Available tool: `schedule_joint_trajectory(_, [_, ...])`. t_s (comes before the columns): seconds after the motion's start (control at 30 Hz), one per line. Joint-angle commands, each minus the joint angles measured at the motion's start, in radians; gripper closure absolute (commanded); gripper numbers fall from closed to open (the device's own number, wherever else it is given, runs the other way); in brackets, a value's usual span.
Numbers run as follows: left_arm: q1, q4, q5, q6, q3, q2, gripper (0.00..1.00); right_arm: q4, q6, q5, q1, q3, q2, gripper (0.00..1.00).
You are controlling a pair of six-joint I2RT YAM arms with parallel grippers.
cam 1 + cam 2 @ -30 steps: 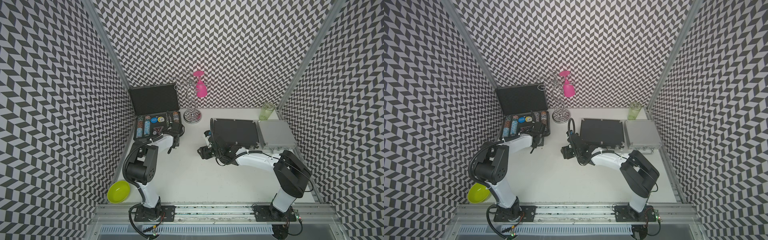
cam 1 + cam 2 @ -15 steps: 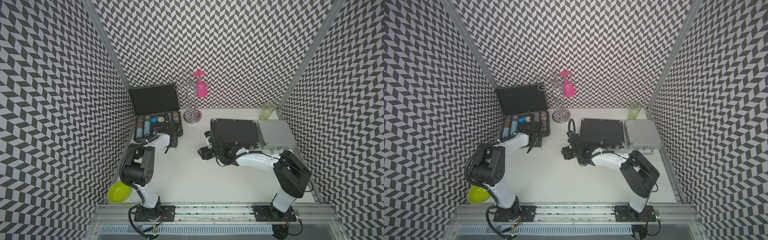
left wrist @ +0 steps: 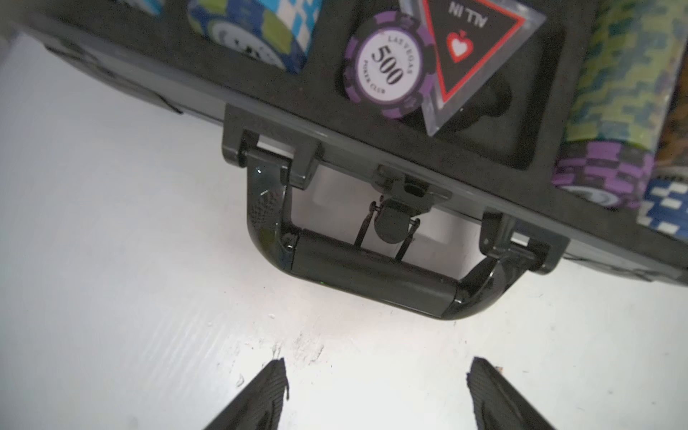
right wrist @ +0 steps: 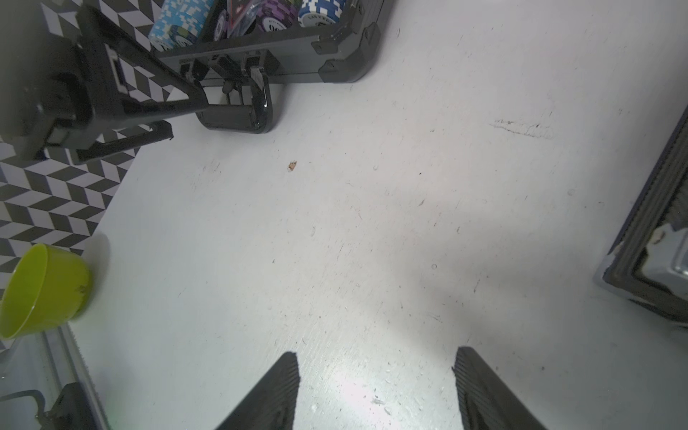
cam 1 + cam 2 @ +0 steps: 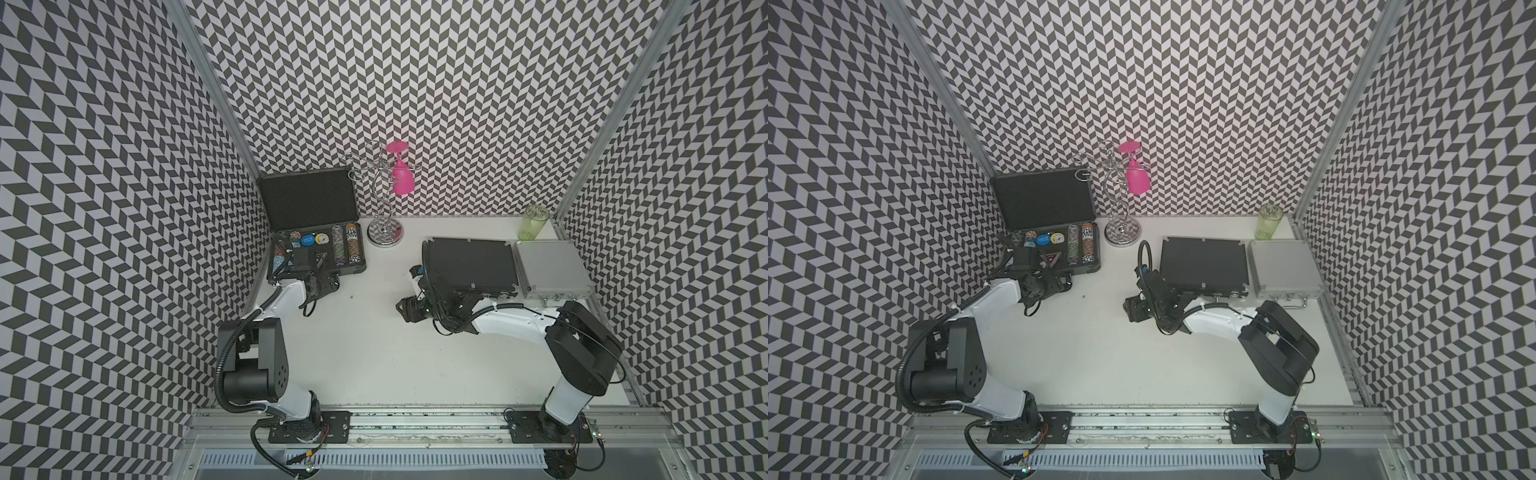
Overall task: Close the poker set cases
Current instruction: Move the poker set case to the center of the board.
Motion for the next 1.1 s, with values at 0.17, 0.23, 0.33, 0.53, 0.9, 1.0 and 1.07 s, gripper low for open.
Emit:
schedule_joint_trajectory(0.17, [0.050, 0.027, 0.050, -0.509, -0.034, 0.055, 0.19, 0.064, 0.015, -0.006, 0.006, -0.019, -0.034, 0.33])
schedule_joint_trajectory(0.23, [0.050, 0.027, 0.037, -0.566, -0.039, 0.070, 0.19, 0.068, 0.015, -0.002, 0.006, -0.028, -0.042, 0.33])
schedule_joint_trajectory(0.33, [0.049, 0.051, 0.023, -0.594, -0.042, 0.091, 0.19, 0.075, 0.010, -0.002, 0.006, -0.045, -0.051, 0.33])
schedule_joint_trajectory(0.53, [0.054, -0.021, -0.015, -0.639, 0.030, 0.167, 0.19, 0.083, 0.006, 0.005, 0.004, -0.062, -0.055, 0.33])
schedule_joint_trajectory(0.9, [0.055, -0.151, -0.056, -0.613, 0.197, 0.339, 0.25, 0.100, 0.003, -0.006, 0.003, -0.087, -0.088, 0.33])
schedule_joint_trajectory(1.0, [0.059, -0.211, -0.092, -0.609, 0.218, 0.383, 0.29, 0.100, 0.000, -0.011, 0.004, -0.087, -0.095, 0.33])
schedule_joint_trajectory(1.07, [0.062, -0.247, -0.119, -0.595, 0.232, 0.404, 0.36, 0.099, -0.003, -0.014, 0.003, -0.088, -0.101, 0.33])
